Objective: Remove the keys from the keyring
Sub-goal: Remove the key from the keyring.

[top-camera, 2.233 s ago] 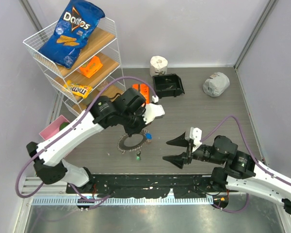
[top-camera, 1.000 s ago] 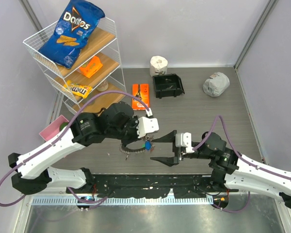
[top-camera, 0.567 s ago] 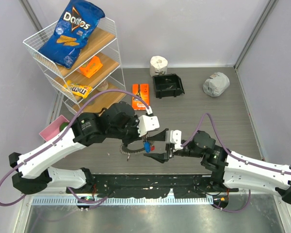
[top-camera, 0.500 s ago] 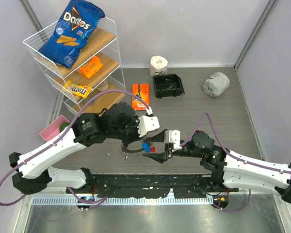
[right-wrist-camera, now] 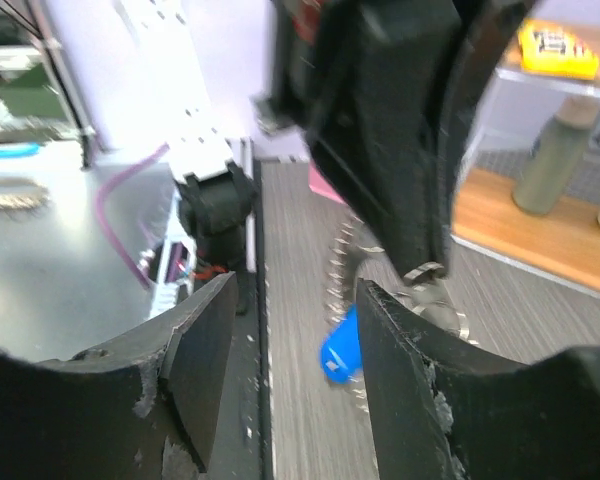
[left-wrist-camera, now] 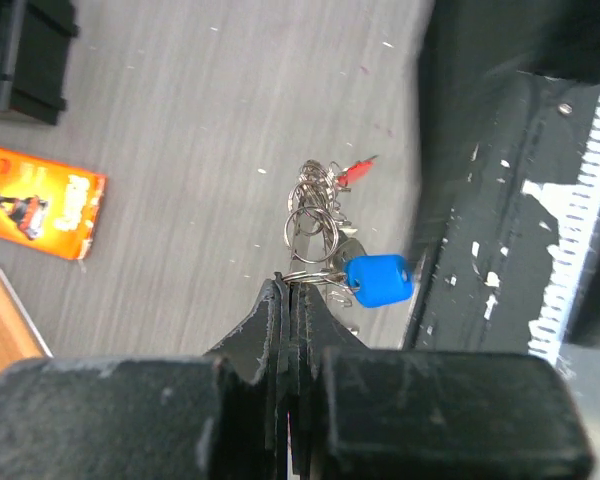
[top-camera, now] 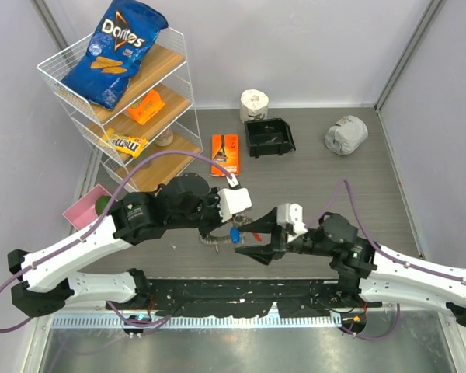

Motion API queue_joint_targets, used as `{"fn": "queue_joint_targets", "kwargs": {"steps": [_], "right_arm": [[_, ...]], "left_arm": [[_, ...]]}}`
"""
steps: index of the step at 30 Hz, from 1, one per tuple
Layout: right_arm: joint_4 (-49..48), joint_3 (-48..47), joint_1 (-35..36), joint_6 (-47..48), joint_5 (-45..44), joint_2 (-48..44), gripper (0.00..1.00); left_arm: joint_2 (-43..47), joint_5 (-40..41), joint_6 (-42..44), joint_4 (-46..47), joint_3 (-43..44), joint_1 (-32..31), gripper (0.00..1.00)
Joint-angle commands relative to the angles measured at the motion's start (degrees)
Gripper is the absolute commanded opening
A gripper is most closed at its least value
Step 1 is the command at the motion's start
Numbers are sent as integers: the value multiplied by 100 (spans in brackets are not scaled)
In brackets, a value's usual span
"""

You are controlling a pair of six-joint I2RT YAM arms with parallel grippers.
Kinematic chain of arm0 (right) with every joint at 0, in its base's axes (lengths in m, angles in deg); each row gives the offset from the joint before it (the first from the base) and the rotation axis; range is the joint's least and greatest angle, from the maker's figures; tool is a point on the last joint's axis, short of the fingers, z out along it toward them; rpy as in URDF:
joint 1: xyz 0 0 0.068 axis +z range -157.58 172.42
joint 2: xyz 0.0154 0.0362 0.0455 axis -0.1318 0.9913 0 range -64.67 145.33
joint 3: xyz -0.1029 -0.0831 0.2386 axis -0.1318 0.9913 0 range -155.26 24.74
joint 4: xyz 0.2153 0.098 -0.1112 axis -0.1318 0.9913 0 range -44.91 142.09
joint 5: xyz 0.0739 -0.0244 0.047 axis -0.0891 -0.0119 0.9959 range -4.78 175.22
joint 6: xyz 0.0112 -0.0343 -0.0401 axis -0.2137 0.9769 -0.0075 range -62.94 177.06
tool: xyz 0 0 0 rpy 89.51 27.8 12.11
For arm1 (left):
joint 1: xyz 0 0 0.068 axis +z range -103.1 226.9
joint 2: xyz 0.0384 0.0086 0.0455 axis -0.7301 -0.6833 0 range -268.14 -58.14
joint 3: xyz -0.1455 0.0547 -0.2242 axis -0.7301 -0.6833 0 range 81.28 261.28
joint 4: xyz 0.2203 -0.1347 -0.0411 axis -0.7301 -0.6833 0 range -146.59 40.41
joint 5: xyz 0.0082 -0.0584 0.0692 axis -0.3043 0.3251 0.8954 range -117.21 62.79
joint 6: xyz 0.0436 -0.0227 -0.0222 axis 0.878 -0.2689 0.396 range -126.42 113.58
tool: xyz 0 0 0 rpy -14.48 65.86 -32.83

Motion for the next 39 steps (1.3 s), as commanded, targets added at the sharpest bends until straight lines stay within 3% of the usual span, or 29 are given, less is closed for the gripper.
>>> {"fn": "queue_joint_targets", "kwargs": {"steps": [1,7,13,21,27,31,33,39], "right_arm": [[-156,-177,162,-367,-125,-768,57],[458,-18,153,175,-479,-1261,57],[1285,-518,153,871,-320,-594,57],[777,-642,170,1372,-346,320,57],[162,-45,407,951,-487,707,57],[-252,289,557,521,-670,401,57],[-287,473,557,432,-986,-195,57],[450,229,557,1063,-1908,-1190,62]], "left_arm": [[235,601,103,856,-156,68,0],[464,487,112,1155,-403,68,0],[376,215,104,1015,-297,77,0],[411,223,60,1006,-262,68,0],[543,679,16,1418,-428,68,0],[719,1163,24,1962,-824,77,0],[798,1172,42,2139,-956,77,0],[772,1033,-37,2113,-1018,77,0]]}}
